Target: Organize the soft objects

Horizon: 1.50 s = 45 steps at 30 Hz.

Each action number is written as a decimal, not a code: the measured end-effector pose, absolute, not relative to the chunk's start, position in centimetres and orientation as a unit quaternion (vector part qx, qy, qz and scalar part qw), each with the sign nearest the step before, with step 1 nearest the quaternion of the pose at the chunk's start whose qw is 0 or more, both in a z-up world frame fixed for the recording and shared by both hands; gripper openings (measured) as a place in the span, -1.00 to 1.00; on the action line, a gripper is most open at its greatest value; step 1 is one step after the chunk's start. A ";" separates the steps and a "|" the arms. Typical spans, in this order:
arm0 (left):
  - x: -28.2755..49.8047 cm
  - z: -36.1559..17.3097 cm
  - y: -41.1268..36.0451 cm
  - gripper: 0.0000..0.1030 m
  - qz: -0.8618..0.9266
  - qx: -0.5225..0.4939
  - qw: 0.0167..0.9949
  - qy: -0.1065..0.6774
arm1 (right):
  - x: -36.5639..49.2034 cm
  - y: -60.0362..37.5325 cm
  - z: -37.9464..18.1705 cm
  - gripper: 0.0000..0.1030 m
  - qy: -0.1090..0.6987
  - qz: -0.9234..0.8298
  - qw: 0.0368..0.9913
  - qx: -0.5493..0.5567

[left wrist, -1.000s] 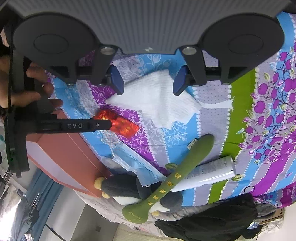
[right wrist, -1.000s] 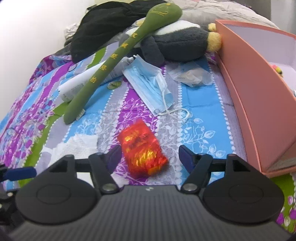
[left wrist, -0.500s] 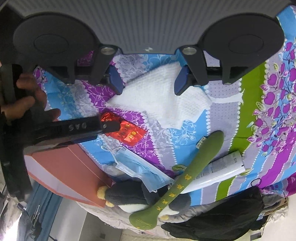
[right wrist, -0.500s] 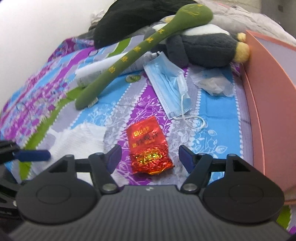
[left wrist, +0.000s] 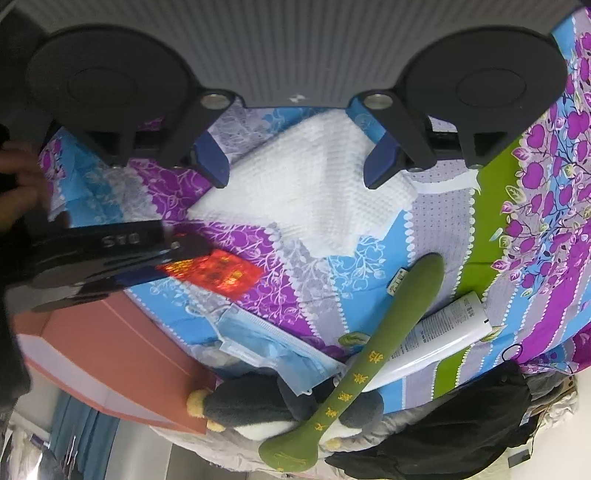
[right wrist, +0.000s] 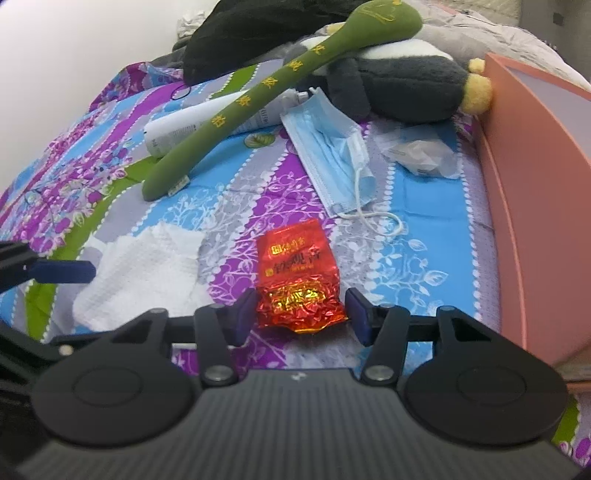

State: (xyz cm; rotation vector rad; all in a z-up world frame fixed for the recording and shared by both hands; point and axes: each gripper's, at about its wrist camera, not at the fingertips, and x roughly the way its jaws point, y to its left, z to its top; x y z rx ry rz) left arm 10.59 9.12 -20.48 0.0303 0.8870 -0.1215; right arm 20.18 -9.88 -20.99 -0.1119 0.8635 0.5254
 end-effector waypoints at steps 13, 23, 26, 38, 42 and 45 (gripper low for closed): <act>11.6 -22.8 9.1 0.38 -0.032 0.018 0.892 0.451 | 18.6 -11.8 -20.9 0.07 0.431 0.199 0.879 -0.035; 11.6 -22.4 8.4 -0.41 -0.013 0.016 0.895 0.445 | 17.8 -11.9 -20.2 0.07 0.431 0.190 0.882 -0.031; 11.6 -22.0 8.4 -0.72 -0.010 0.007 0.896 0.444 | 17.6 -12.3 -20.0 0.07 0.431 0.185 0.883 -0.026; 11.6 -17.9 8.6 -0.81 -0.002 -0.081 0.907 0.413 | 16.6 -13.8 -17.7 0.06 0.413 0.174 0.894 -0.008; 11.9 -15.3 8.2 -0.81 -0.010 -0.106 0.910 0.400 | 16.1 -14.3 -16.0 0.07 0.399 0.174 0.900 -0.002; 12.3 -12.7 7.7 -0.81 -0.018 -0.116 0.915 0.385 | 15.8 -14.8 -14.0 0.07 0.381 0.175 0.908 0.006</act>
